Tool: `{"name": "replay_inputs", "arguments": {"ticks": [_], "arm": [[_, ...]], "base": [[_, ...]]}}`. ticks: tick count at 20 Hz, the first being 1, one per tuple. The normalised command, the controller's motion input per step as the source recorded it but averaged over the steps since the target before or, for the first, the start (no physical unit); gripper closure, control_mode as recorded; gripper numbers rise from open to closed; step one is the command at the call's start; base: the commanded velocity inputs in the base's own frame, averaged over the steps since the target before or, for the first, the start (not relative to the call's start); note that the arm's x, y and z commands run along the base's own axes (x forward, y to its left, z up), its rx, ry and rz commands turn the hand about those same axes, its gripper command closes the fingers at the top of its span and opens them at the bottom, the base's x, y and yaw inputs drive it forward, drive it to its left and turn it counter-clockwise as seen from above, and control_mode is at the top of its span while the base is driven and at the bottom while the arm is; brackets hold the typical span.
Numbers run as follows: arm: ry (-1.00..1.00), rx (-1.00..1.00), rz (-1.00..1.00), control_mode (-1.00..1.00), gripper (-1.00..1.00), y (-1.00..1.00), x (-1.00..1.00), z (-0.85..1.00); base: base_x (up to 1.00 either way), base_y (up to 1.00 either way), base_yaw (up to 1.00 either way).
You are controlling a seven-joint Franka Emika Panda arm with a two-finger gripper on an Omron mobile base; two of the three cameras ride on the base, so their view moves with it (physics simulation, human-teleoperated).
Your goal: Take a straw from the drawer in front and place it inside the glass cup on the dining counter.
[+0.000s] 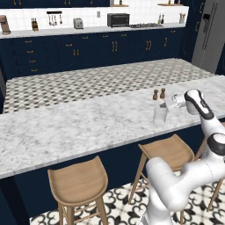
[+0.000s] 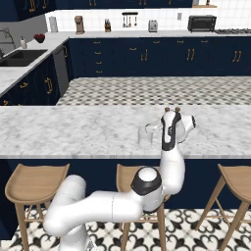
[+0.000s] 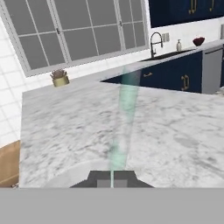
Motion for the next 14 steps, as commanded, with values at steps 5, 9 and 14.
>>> {"name": "replay_inputs", "arguments": {"ticks": [5, 9, 14], "arm": [[0.00, -0.04, 0.02, -1.00, 1.00, 0.17, -0.18, -0.13], [-0.02, -0.03, 0.01, -1.00, -1.00, 0.08, -0.04, -0.09], [-0.01, 0.00, 0.00, -1.00, -1.00, -0.05, 0.00, 0.01]], "base": [[0.00, 0.00, 0.00], [0.00, 0.00, 0.00], [0.00, 0.00, 0.00]]}}
